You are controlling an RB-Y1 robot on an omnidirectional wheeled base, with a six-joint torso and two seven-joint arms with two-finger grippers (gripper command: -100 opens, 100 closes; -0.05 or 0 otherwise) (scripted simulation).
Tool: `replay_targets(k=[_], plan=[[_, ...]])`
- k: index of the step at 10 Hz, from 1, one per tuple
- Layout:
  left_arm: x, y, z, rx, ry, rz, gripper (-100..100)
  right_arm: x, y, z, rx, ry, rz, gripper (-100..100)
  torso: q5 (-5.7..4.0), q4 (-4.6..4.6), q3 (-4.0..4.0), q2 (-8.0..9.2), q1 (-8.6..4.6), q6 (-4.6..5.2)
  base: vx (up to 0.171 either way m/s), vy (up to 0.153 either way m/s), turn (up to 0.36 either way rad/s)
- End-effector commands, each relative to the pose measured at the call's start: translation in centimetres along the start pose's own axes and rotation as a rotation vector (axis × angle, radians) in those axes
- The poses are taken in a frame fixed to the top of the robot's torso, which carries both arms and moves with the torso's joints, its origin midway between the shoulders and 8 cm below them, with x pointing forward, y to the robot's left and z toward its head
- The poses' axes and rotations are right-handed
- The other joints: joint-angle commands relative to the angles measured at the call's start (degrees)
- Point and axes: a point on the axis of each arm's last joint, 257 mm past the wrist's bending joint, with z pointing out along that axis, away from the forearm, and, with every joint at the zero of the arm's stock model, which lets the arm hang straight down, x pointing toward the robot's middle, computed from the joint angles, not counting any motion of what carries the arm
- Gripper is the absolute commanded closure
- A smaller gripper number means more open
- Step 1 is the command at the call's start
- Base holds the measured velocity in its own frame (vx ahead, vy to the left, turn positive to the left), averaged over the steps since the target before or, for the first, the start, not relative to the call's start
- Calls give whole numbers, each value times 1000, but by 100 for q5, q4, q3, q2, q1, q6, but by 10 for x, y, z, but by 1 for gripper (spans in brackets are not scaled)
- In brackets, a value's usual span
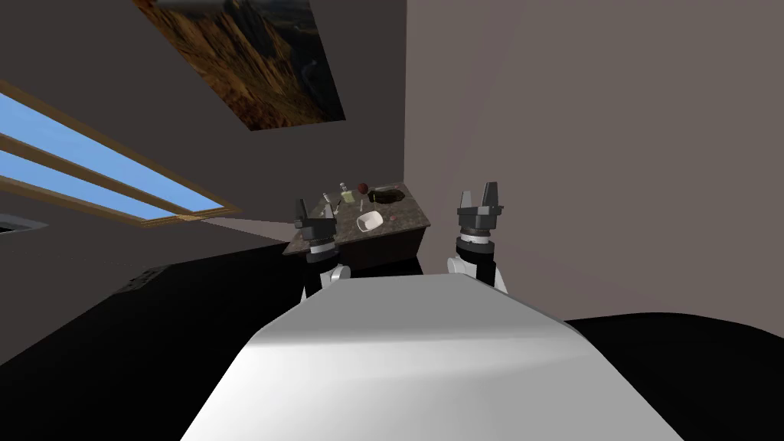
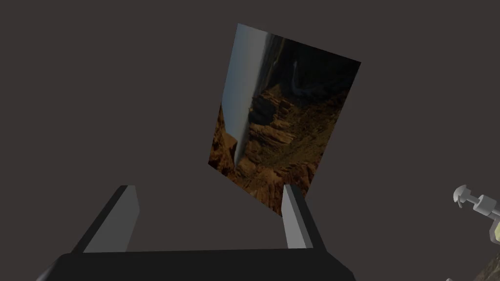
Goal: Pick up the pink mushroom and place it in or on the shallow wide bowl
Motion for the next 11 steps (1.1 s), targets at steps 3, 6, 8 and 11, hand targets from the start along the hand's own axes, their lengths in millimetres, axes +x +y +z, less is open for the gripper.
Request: replay_targets(k=[3,6,8,11], plan=[[19,31,11,-72,67,-18,-100,0,0,0,0,0,0,0,3,5,14,26,12,3,-85,35,-158],[33,56,20,-129,105,-32,-100,0,0,0,0,0,0,0,7,10,27,47,33,3,-117,66,-139],[40,70,24,-162,124,-39,-100,0,0,0,0,0,0,0,4,7,19,32,15,1,-69,22,-85],[56,102,33,-239,159,-49,-100,0,0,0,0,0,0,0,3,5,11,18,11,-2,-62,24,-116]])
